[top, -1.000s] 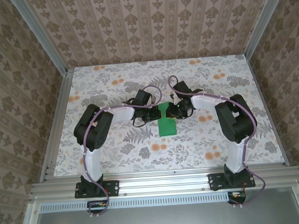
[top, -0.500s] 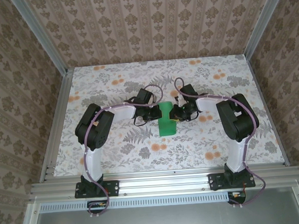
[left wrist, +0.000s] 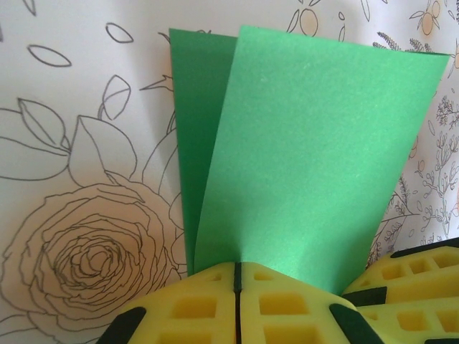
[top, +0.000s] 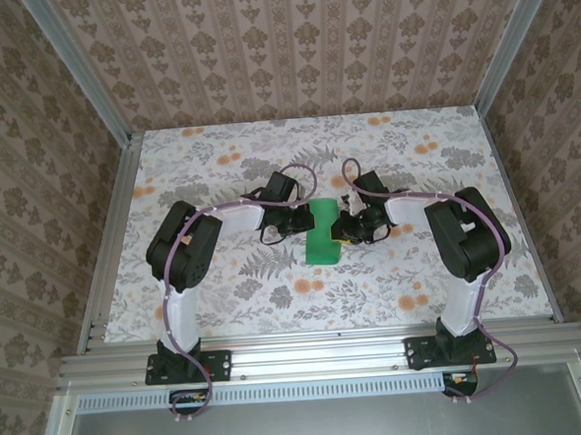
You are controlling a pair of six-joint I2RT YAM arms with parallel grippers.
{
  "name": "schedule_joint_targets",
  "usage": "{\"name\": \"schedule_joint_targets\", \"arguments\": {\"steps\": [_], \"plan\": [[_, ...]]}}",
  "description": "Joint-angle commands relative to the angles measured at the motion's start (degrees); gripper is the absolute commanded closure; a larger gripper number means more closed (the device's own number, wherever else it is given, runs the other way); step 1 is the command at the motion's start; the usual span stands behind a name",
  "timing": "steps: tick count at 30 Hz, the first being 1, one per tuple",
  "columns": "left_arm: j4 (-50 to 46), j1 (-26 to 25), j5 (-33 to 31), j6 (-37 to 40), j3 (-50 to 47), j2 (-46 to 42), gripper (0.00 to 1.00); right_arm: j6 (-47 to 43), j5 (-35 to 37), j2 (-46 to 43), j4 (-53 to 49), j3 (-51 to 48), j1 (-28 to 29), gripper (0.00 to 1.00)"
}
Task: Fold a paper plane with a square sheet of paper (pick it up from the middle)
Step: Fold the square sheet of paper in half at the center of the table.
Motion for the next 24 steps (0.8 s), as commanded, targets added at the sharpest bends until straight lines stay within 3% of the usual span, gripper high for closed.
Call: {"name": "schedule_joint_targets", "arguments": {"steps": [1, 5, 14, 19, 24], "plan": [[-6.75, -0.21, -4.53, 1.25, -1.2, 4.07, 0.92, 0.91, 0.48, -3.46, -2.41, -1.21, 1.43, 0.81], [-6.57, -0.21, -4.62, 1.08, -1.22, 4.14, 0.92, 2.34, -1.99, -4.1, -0.58, -2.49, 3.2, 0.81], [-6.39, -0.21, -4.53, 1.09, -1.49, 4.16, 0.92, 3.67, 0.58, -1.88, 1.43, -6.59, 3.16, 0.81], [-6.15, -0.17, -4.53, 1.08, -1.43, 4.16, 0.92, 3.91, -3.2, -6.81, 2.33, -7.92, 3.57, 0.81], [-6.18, -0.21, -4.62, 0.99, -1.38, 4.16, 0.92, 4.93, -4.84, -6.28, 4.53, -11.3, 4.16, 0.8]]}}
